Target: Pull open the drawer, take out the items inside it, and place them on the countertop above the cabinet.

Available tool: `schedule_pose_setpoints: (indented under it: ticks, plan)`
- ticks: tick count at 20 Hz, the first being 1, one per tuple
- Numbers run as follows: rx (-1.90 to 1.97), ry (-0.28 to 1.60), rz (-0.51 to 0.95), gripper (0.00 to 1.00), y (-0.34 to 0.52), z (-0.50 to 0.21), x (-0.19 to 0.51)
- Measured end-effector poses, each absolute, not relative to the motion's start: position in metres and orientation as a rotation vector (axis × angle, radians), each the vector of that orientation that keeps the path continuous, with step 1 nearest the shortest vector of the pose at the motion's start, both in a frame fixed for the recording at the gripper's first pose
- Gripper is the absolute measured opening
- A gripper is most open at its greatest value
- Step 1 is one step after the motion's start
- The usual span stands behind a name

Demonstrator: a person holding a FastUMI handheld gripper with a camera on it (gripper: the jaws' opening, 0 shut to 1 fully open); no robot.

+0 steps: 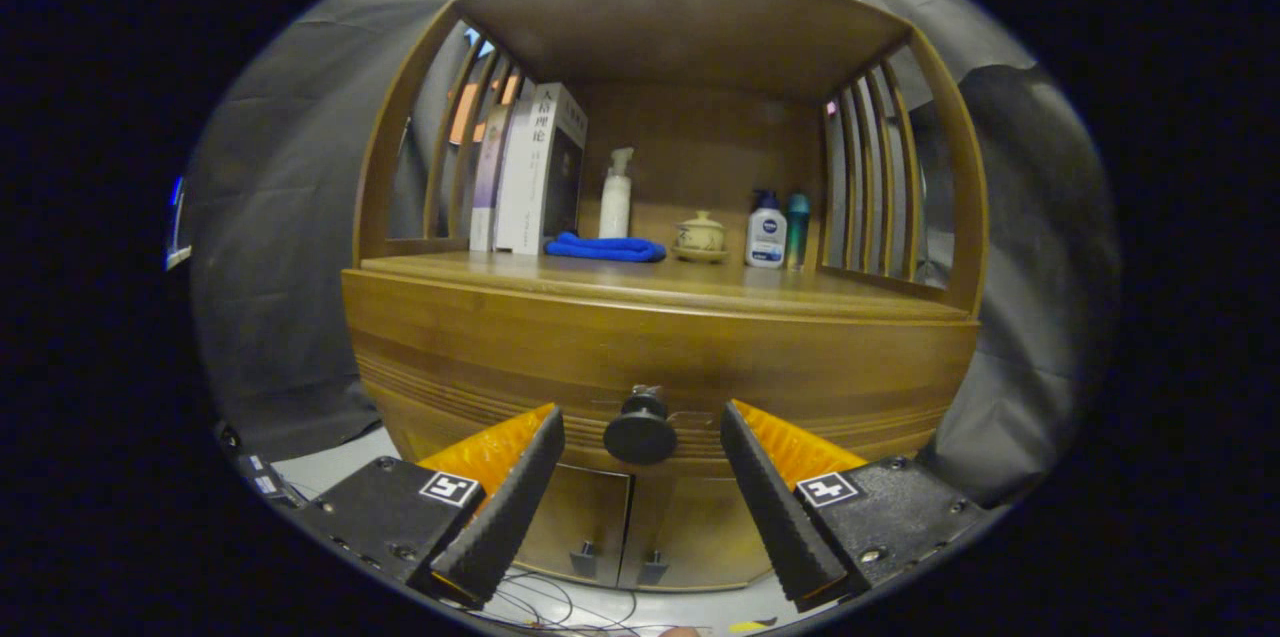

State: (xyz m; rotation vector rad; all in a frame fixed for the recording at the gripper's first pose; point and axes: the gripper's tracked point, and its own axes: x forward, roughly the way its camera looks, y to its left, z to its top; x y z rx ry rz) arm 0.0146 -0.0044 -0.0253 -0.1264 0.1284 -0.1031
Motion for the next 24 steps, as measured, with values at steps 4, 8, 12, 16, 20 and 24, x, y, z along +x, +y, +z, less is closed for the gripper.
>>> schedule_pose_setpoints:
  ticks: [4, 8, 12, 16, 20, 24]
  plan:
    - [-0.125, 0.175, -0.129, 0.96, 0.002, -0.032, 0.017]
    - [-0.119, 0.191, -0.09, 0.68, 0.016, -0.038, 0.018]
    - [-0.089, 0.189, -0.131, 0.46, 0.017, -0.041, 0.018]
    - [-0.073, 0.205, -0.105, 0.39, 0.016, -0.04, 0.017]
    - [-0.07, 0.204, -0.098, 0.34, 0.017, -0.037, 0.016]
    - [-0.054, 0.201, -0.095, 0.34, 0.016, -0.037, 0.017]
